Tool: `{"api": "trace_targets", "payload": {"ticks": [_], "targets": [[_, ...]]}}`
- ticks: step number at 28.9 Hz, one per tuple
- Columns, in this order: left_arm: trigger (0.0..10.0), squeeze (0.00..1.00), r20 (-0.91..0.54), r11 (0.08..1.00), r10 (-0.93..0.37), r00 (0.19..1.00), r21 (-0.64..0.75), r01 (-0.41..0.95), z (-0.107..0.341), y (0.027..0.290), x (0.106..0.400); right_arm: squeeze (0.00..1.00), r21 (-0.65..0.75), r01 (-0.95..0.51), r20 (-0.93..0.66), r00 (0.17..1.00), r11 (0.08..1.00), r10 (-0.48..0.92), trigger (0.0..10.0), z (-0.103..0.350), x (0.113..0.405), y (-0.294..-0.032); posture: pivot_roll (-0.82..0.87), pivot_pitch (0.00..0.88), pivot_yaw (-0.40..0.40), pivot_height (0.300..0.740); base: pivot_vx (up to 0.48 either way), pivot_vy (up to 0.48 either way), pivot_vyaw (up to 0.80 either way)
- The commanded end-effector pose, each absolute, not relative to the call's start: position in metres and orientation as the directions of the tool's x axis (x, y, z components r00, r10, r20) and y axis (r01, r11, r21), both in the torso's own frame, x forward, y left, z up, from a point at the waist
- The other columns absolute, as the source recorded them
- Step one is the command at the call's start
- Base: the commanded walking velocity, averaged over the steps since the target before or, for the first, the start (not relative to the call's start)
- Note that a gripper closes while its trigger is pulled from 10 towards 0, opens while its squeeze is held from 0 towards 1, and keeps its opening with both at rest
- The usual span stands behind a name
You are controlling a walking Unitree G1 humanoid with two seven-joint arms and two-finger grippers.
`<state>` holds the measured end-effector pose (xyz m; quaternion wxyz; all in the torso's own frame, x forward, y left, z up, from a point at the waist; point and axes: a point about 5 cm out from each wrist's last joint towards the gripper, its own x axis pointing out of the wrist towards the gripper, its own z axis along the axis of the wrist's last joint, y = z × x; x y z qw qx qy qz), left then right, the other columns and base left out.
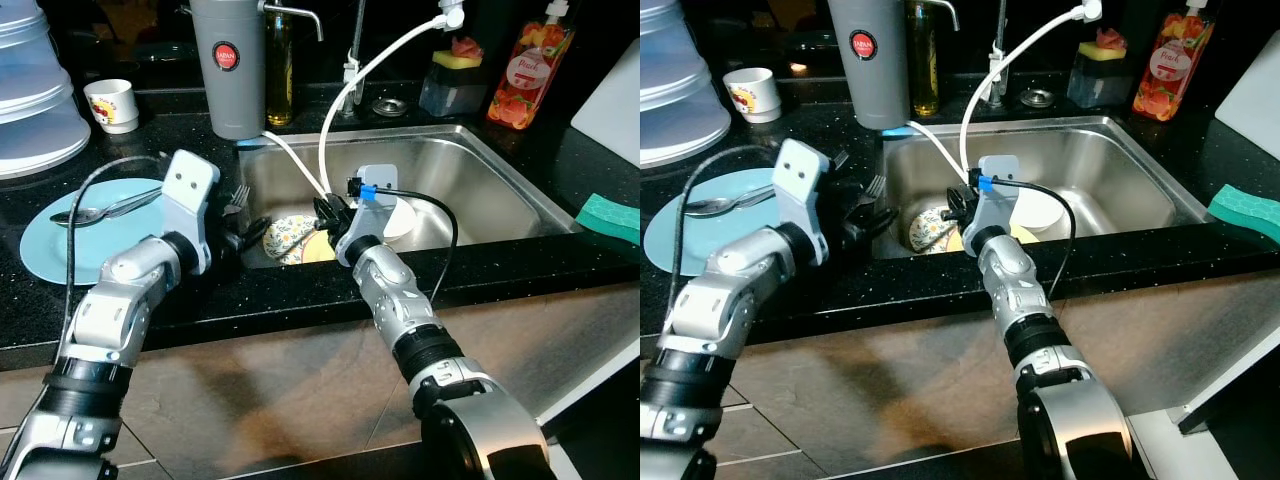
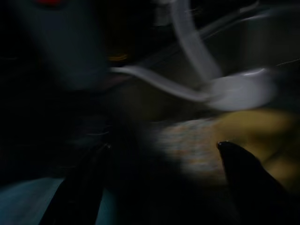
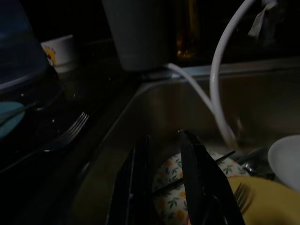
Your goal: Kitchen organization
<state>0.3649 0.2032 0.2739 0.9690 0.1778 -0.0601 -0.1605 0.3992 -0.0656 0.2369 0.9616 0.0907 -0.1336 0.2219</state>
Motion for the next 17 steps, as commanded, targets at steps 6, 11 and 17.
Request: {"api": "trace_targets", "payload": {"ticks": [6,11,17], "targets": [[10.0,0.0,0.02,0.903,-0.168,0.986,0.404,0.146,0.28,0.251,0.369,0.0,0.08,-0.554,0.32,0.802,0.829,0.505,10.0,0.241,0.391,-0.055,0.03,0.135,-0.028,0.74,0.0,0.0,0.0],[10.0,0.0,-0.015,0.919,-0.076,0.997,0.387,0.076,0.281,0.278,0.371,0.0,0.064,-0.582,0.317,0.782,0.811,0.536,10.0,0.24,0.386,-0.052,0.03,0.135,-0.028,0.74,0.0,0.0,0.0],[10.0,0.0,-0.062,0.946,-0.045,0.997,0.317,0.063,0.278,0.295,0.372,0.0,0.054,-0.595,0.306,0.774,0.802,0.554,10.0,0.236,0.382,-0.051,0.02,0.126,-0.032,0.74,0.0,0.0,0.0]]}}
